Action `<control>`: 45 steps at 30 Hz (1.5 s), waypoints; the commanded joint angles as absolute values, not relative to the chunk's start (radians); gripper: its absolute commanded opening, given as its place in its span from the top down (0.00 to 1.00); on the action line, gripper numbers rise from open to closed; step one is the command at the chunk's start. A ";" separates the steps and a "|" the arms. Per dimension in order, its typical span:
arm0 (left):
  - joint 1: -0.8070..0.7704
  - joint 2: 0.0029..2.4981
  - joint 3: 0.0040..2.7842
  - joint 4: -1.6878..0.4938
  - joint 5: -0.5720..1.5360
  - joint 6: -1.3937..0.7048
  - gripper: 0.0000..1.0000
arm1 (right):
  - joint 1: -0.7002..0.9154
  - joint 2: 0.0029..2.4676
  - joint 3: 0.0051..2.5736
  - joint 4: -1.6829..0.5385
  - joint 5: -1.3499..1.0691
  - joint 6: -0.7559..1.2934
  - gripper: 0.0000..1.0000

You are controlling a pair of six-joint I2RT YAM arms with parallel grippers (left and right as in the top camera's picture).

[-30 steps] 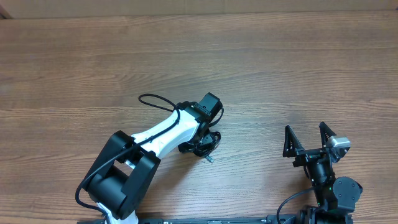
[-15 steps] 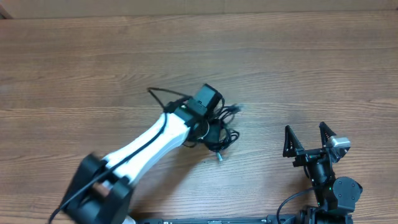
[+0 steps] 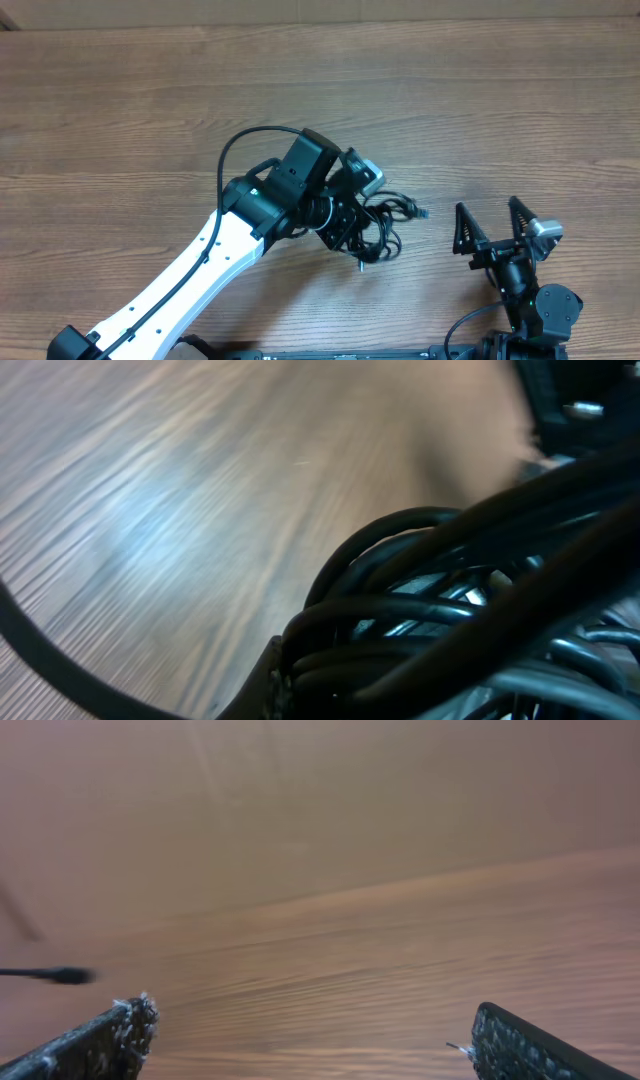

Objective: Untangle cables
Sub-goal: 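Lift the bundle with the left gripper toward the right gripper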

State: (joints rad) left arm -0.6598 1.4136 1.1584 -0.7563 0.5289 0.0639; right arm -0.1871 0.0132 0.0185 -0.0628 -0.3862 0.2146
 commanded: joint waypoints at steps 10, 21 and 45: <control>-0.661 1.385 1.181 -0.625 0.937 0.247 0.96 | -0.181 0.007 0.068 -0.009 -0.795 0.479 0.00; -0.661 1.385 1.181 -0.466 0.889 0.193 0.96 | -0.181 0.160 0.382 -0.296 -0.776 0.508 0.00; -0.836 1.256 1.181 -0.352 0.289 0.089 0.96 | -0.180 0.427 0.580 -0.288 -1.183 0.528 0.00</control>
State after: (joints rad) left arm -0.7616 1.2697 1.1584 -0.3790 0.3901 0.0689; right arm -0.1871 0.4309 0.5537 -0.3080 -1.1465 0.4866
